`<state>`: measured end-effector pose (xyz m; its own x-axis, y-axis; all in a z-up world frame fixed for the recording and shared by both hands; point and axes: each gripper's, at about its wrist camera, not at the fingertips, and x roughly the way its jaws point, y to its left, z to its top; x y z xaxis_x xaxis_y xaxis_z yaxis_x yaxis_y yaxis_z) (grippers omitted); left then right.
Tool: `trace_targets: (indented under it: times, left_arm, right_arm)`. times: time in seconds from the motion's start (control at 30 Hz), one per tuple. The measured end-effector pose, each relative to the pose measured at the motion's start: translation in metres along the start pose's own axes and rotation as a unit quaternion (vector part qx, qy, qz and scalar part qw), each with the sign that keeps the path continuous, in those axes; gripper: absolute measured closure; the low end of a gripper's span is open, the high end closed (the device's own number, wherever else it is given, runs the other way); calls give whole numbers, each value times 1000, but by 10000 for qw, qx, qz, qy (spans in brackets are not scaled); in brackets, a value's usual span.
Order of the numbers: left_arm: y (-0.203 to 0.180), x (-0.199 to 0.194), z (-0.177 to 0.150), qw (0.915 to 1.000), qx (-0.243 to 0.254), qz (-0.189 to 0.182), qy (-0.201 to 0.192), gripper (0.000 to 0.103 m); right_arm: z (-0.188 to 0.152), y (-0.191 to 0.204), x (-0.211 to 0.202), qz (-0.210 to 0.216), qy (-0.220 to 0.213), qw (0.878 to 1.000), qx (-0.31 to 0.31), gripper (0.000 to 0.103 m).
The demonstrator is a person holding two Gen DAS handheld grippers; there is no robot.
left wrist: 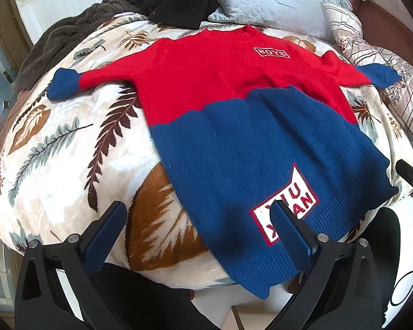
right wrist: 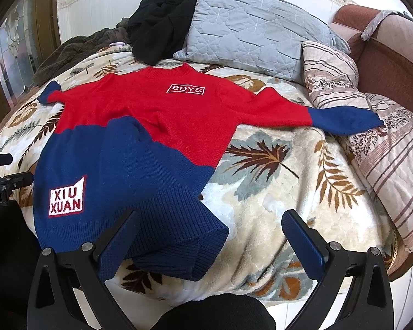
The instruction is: Fold small clothes
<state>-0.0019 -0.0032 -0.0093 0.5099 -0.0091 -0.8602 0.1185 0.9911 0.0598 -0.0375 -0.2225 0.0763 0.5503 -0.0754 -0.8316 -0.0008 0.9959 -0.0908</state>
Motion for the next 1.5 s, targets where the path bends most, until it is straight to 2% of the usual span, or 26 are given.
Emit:
trace_targets:
  times: [0.4, 0.5, 0.6, 0.67, 0.73, 0.77, 0.83, 0.87, 0.9, 0.93, 0.97, 1.03, 1.07, 1.13, 1.2, 1.27, 1.33, 1.37, 1.43, 1.47, 1.5]
  left_arm:
    - [0, 6, 3, 9999, -38, -47, 138, 0]
    - [15, 12, 6, 9982, -384, -300, 358, 0]
    - [24, 21, 2, 9935, -645, -467, 808, 0]
    - [21, 26, -1, 9898, -648, -545, 1147, 0]
    - [12, 31, -4, 9841, -729, -913, 1341, 0]
    - [8, 34, -6, 9814, -796, -1151, 1316, 2]
    - [-1, 43, -10, 9693, -945, -1659, 1552, 18]
    - [-5, 45, -11, 9666, -962, -1668, 1690, 23]
    - [-8, 41, -9, 9711, -908, -1548, 1575, 43]
    - [-10, 35, -4, 9745, -773, -1566, 1406, 64]
    - [-9, 31, -1, 9772, -610, -1508, 1365, 96]
    - [5, 22, 3, 9740, -720, -1619, 1411, 96]
    - [11, 19, 2, 9726, -789, -1596, 1497, 96]
    - [30, 3, 2, 9724, -932, -1611, 1409, 96]
    - [41, 1, -4, 9771, -903, -1238, 1480, 95]
    - [50, 6, -10, 9773, -925, -994, 1628, 95]
    - [55, 11, -16, 9742, -1004, -1030, 1738, 95]
    - [55, 12, -17, 9739, -1012, -1060, 1734, 95]
    - [50, 12, -19, 9751, -969, -1115, 1654, 94]
    - [47, 12, -19, 9759, -912, -1143, 1621, 89]
    - [47, 15, -18, 9762, -879, -1235, 1554, 78]
  right_arm:
    - [1, -2, 6, 77, 36, 10000, 12, 1]
    - [1, -10, 10, 181, 93, 9997, 144, 1]
    - [0, -24, 20, 328, 221, 9984, 402, 3]
    - [-1, -29, 27, 465, 312, 9971, 515, 6]
    - [-2, -33, 38, 531, 444, 9959, 578, 9]
    - [-2, -33, 42, 529, 499, 9957, 577, 11]
    - [-5, -33, 54, 652, 700, 9937, 590, 17]
    - [-8, -33, 60, 807, 839, 9913, 613, 28]
    - [-10, -33, 63, 955, 925, 9891, 627, 54]
    - [-12, -32, 65, 1258, 1015, 9847, 649, 74]
    - [-14, -30, 63, 1554, 1069, 9798, 663, 97]
    - [-18, -28, 49, 1726, 941, 9789, 553, 98]
    - [-20, -26, 39, 1960, 875, 9754, 506, 98]
    - [-27, -22, 20, 2417, 806, 9659, 459, 98]
    - [-42, -9, 4, 2771, 949, 9559, 216, 99]
    - [-57, 5, 3, 2735, 1312, 9528, -116, 99]
    - [-67, 9, 8, 2512, 1556, 9549, -283, 96]
    - [-64, 2, 10, 2483, 1497, 9569, -159, 96]
    - [-52, -25, 18, 2370, 1254, 9620, 522, 90]
    - [-45, -38, 25, 2332, 1173, 9612, 896, 84]
    - [-39, -46, 31, 2333, 1090, 9590, 1185, 80]
